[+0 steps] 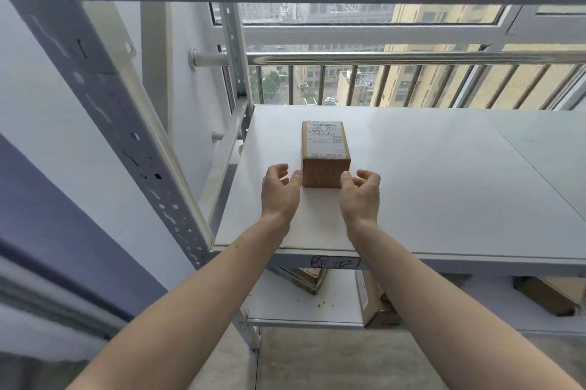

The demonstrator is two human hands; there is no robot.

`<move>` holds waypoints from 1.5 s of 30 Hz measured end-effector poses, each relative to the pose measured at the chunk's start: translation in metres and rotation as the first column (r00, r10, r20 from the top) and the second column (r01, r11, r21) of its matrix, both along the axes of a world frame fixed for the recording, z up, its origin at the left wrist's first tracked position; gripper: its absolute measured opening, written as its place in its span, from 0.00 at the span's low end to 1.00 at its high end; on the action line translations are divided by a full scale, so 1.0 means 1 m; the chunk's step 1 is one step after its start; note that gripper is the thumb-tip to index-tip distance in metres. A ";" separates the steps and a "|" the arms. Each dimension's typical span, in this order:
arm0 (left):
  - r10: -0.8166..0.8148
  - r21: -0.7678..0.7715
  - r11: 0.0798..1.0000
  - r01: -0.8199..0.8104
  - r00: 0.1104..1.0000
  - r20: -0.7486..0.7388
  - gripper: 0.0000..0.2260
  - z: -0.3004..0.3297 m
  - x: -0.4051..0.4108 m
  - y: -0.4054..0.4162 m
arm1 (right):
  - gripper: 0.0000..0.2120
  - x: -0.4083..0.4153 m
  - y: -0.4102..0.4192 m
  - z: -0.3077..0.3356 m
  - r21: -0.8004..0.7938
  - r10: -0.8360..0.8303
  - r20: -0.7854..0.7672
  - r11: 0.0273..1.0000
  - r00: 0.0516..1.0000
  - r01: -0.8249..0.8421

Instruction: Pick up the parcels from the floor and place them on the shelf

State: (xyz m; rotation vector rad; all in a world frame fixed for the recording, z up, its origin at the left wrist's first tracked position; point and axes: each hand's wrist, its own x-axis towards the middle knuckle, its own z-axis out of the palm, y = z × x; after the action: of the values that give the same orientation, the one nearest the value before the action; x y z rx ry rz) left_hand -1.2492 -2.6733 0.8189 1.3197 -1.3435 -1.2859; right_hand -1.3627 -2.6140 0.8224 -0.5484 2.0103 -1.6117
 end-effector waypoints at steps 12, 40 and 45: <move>0.186 -0.011 0.982 -0.186 0.982 -0.032 0.14 0.004 0.026 0.042 | 0.11 0.033 0.015 -0.005 -0.016 0.213 -0.059 0.977 0.975 -0.214; 0.969 0.076 0.248 -0.966 0.248 -0.004 0.12 -0.056 0.285 0.329 | 0.06 0.331 0.201 -0.052 0.067 0.982 0.054 0.180 0.184 -0.981; 0.998 0.088 0.064 -0.994 0.067 0.022 0.11 -0.067 0.338 0.407 | 0.07 0.393 0.267 -0.057 0.084 0.997 0.081 -0.011 -0.004 -0.996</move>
State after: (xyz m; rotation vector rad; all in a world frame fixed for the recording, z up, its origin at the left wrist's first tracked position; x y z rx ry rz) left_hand -0.9113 -2.2666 0.7523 1.7168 -0.0039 -0.2767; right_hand -0.9699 -2.3466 0.7658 -1.5051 0.9519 -0.4513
